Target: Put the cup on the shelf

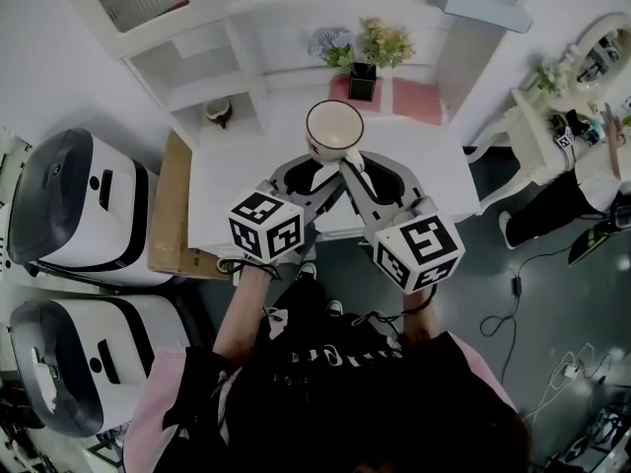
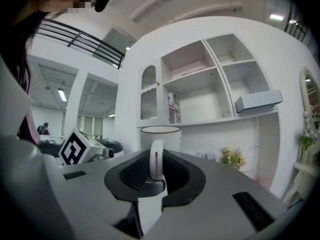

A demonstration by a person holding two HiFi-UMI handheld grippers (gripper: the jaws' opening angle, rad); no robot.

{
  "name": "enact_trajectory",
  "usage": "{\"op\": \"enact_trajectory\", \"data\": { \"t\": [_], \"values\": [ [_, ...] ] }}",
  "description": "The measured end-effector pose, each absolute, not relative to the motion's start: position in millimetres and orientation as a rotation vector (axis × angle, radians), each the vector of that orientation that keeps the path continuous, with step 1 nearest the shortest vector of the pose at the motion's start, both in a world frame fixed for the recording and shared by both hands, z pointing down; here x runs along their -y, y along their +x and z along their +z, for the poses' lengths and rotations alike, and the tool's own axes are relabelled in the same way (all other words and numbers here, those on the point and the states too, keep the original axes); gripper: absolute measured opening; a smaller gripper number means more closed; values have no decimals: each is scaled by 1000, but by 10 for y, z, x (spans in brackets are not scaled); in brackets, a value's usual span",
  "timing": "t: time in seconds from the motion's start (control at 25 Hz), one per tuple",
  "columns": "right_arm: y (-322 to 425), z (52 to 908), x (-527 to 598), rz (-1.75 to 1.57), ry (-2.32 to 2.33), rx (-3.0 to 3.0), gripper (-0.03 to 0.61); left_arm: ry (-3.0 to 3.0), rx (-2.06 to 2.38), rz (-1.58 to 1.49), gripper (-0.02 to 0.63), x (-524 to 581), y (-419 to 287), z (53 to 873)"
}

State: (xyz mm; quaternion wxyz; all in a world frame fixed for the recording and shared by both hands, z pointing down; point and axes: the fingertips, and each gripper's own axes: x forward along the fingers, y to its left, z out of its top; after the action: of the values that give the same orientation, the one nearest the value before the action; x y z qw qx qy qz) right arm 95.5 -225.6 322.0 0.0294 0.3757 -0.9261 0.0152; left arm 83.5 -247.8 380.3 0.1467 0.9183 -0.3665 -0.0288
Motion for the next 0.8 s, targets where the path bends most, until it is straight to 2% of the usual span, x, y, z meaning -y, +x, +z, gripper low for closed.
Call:
{"op": "enact_trajectory", "data": {
  "t": [0.8],
  "values": [
    [576, 2536, 3588, -99, 1229, 2844, 84, 2733, 950, -132, 219, 3851, 482, 3100]
  ]
}}
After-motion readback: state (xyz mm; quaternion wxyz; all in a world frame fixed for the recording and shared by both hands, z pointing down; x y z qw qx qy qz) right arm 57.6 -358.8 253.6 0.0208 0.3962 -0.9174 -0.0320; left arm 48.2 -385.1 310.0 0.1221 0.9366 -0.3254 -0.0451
